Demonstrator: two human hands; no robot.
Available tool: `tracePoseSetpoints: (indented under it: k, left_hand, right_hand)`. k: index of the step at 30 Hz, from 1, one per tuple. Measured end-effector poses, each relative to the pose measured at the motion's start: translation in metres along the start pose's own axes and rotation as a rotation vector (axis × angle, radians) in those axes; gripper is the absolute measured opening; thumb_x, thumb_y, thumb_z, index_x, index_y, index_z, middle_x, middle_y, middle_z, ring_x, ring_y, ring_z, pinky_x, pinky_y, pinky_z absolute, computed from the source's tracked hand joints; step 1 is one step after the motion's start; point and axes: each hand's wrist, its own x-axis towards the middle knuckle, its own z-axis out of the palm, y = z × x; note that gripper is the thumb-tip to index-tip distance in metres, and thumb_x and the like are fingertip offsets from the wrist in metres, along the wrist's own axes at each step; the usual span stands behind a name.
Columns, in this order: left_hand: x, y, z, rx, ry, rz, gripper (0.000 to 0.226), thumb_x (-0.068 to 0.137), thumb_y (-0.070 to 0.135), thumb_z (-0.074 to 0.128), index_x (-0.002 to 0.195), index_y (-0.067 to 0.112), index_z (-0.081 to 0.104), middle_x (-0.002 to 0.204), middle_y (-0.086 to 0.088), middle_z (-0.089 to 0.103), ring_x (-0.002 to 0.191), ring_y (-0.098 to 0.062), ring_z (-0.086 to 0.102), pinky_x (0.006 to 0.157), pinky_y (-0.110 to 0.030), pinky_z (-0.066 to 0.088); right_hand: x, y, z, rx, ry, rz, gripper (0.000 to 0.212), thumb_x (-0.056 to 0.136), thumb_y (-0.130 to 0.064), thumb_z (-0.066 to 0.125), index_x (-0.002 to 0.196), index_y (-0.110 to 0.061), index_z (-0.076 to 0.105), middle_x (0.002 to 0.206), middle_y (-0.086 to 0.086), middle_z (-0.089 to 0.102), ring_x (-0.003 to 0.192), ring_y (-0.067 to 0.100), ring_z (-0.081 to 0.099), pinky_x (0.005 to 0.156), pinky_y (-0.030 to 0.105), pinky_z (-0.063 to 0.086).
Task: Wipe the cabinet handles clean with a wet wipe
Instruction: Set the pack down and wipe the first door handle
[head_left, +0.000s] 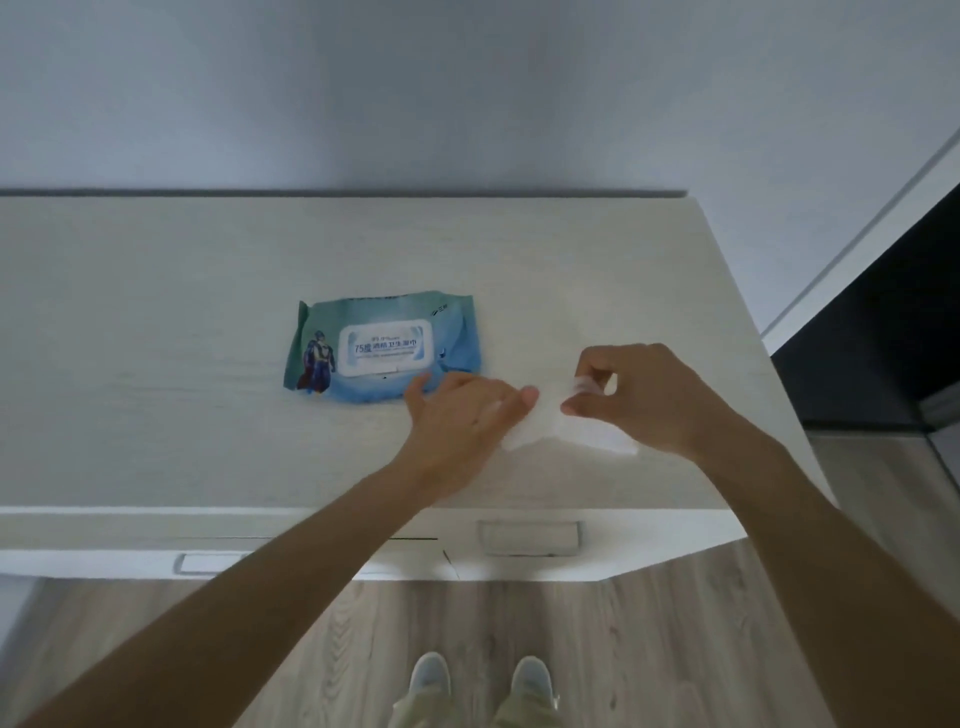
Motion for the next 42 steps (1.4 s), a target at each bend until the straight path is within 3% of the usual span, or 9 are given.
tracePoseSetpoints:
  k: [4,10,14,16,19,24,34,39,42]
  left_hand:
    - [0.016,0.002,0.005,-0.026,0.098,-0.097,0.018,0.089,0.041,0.059,0.102,0.035,0.047,0.08,0.018,0.052,0.084,0.022,0.039,0.105,-0.031,0.012]
    - [0.03,-0.005,0.019,0.471,0.389,0.056,0.048,0.079,0.018,0.073,0.122,0.019,0.051,0.116,-0.005,0.055,0.107,-0.02,0.043,0.096,-0.038,0.029]
    - [0.021,-0.011,0.026,0.639,0.399,0.337,0.012,0.085,0.022,0.058,0.09,0.021,0.069,0.088,0.003,0.066,0.082,-0.021,0.058,0.079,-0.035,0.027]
    - [0.018,-0.011,0.027,0.697,0.275,0.29,0.036,0.09,0.035,0.04,0.087,0.021,0.072,0.094,0.004,0.07,0.084,-0.02,0.063,0.082,-0.037,0.028]
    - [0.02,-0.008,0.03,0.668,0.165,0.208,0.052,0.09,0.047,0.032,0.105,0.017,0.071,0.119,-0.003,0.065,0.106,-0.021,0.059,0.09,-0.042,0.025]
    - [0.02,-0.01,0.032,0.641,0.105,0.233,0.052,0.085,0.047,0.034,0.113,0.018,0.067,0.117,0.002,0.064,0.106,-0.021,0.057,0.09,-0.039,0.022]
    - [0.016,-0.007,0.03,0.548,-0.006,0.191,0.063,0.087,0.067,0.031,0.137,0.031,0.046,0.144,0.015,0.038,0.136,-0.011,0.024,0.107,-0.035,0.004]
    - [0.013,-0.003,0.028,0.351,0.174,0.319,0.032,0.084,0.05,0.049,0.085,0.024,0.067,0.102,0.01,0.065,0.105,-0.016,0.055,0.091,-0.03,0.019]
    - [0.02,0.006,0.019,-0.07,0.19,0.096,0.01,0.087,0.035,0.063,0.087,0.03,0.055,0.089,0.02,0.06,0.093,0.003,0.052,0.094,-0.028,0.025]
  right_hand:
    - [0.029,-0.006,-0.007,-0.025,0.026,-0.034,0.013,0.082,-0.034,0.066,0.082,-0.025,0.056,0.091,-0.007,0.064,0.087,0.017,0.059,0.079,0.038,0.049]
    - [0.038,0.007,0.018,-0.165,0.19,-0.083,0.039,0.09,-0.017,0.059,0.127,-0.02,0.047,0.121,0.002,0.054,0.098,0.022,0.058,0.08,0.034,0.049]
    - [0.019,0.029,0.035,-0.357,0.195,-0.233,0.021,0.09,-0.022,0.057,0.108,-0.015,0.068,0.103,0.007,0.064,0.087,0.03,0.059,0.065,0.028,0.043]
    - [0.008,0.035,0.038,-0.393,0.276,-0.203,0.025,0.09,-0.029,0.054,0.086,-0.012,0.072,0.081,0.007,0.062,0.068,0.026,0.058,0.056,0.024,0.034]
    - [-0.003,0.032,0.035,-0.387,0.335,-0.14,0.032,0.089,-0.03,0.06,0.067,-0.01,0.07,0.067,0.005,0.059,0.051,0.022,0.054,0.05,0.021,0.031]
    - [-0.004,0.036,0.032,-0.259,0.232,-0.278,0.025,0.09,-0.027,0.053,0.098,-0.012,0.072,0.093,0.003,0.068,0.08,0.025,0.061,0.066,0.032,0.053]
    - [-0.01,0.046,0.039,-0.133,0.133,-0.153,0.033,0.082,-0.018,0.07,0.114,-0.011,0.066,0.117,0.006,0.061,0.102,0.029,0.053,0.088,0.036,0.04]
    - [-0.012,0.035,0.042,-0.107,0.178,-0.126,0.008,0.086,-0.016,0.065,0.092,-0.015,0.068,0.091,-0.001,0.065,0.085,0.018,0.059,0.078,0.023,0.026]
    - [-0.012,0.023,0.028,0.263,0.163,0.036,0.002,0.089,-0.022,0.061,0.087,-0.022,0.061,0.079,-0.008,0.064,0.072,0.002,0.057,0.062,0.008,0.038]
